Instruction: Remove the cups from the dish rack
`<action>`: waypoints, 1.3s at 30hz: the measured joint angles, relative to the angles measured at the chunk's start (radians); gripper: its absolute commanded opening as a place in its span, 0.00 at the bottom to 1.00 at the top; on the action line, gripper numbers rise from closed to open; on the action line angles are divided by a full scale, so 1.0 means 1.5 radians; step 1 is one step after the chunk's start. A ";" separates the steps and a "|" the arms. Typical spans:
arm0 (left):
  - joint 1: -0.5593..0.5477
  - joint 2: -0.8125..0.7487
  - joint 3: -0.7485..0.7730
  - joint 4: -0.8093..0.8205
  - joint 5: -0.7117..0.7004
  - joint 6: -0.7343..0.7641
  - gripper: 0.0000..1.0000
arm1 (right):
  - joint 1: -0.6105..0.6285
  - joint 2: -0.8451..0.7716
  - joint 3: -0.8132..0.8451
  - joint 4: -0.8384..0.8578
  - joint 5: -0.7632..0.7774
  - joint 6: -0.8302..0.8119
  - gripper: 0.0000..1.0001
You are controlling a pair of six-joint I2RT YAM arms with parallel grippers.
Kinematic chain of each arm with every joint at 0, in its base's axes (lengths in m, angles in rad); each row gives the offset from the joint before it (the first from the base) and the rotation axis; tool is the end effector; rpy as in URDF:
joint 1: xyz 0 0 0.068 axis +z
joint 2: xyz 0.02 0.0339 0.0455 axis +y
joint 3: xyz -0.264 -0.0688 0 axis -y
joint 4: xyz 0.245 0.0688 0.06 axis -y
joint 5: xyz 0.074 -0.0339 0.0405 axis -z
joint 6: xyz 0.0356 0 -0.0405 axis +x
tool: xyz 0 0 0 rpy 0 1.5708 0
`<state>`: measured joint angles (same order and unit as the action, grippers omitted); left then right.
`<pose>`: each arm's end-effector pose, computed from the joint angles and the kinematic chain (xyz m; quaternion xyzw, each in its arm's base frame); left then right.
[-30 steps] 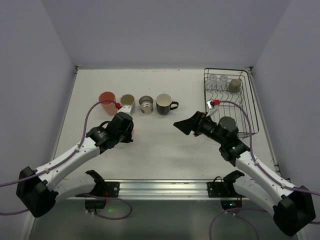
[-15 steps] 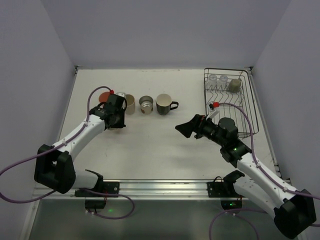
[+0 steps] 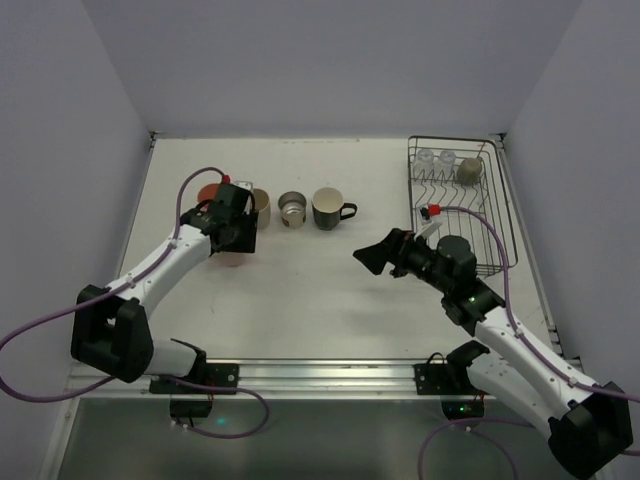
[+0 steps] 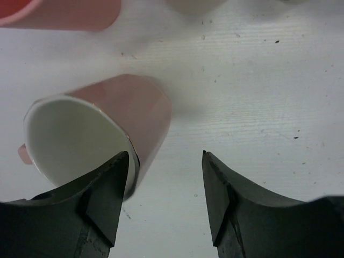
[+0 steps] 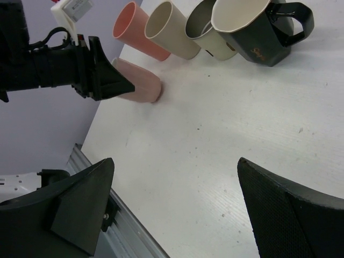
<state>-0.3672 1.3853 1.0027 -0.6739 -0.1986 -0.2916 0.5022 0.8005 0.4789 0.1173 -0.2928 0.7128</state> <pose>0.2588 -0.0920 0.2424 0.0112 0.9626 0.0089 0.2705 0.1646 0.1021 0.2605 -0.0109 0.7727 0.4494 0.4482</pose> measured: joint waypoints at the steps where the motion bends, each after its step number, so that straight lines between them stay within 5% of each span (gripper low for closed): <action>1: 0.000 -0.005 0.003 0.003 -0.002 0.000 0.67 | 0.000 0.000 0.002 -0.004 0.005 -0.001 0.99; 5: 0.000 -0.040 0.008 0.022 -0.007 -0.001 0.81 | 0.000 0.007 0.027 -0.024 0.018 -0.005 0.99; 13: 0.000 -0.097 0.018 0.062 -0.005 0.000 0.85 | 0.000 0.029 0.079 -0.069 0.089 -0.019 0.91; 17: 0.000 -0.129 0.018 0.079 0.012 0.000 0.85 | -0.001 0.029 0.108 -0.103 0.175 -0.038 0.69; 18: 0.000 -0.143 0.018 0.084 0.026 0.000 0.85 | -0.005 0.031 0.117 -0.111 0.198 -0.046 0.56; 22: 0.000 -0.225 -0.003 0.134 0.115 -0.001 0.86 | -0.053 0.078 0.182 -0.139 0.267 -0.079 0.41; 29: -0.002 -0.397 -0.133 0.255 0.327 -0.002 0.88 | -0.203 0.276 0.331 -0.151 0.291 -0.107 0.39; 39: -0.009 -0.446 -0.203 0.288 0.386 0.001 0.89 | -0.252 0.685 0.676 -0.215 0.340 -0.153 0.51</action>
<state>-0.3801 0.7158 0.6979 -0.2424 0.3801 -0.2901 0.1238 1.8282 1.4933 -0.2047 0.2165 0.4831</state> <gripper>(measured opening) 0.881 0.464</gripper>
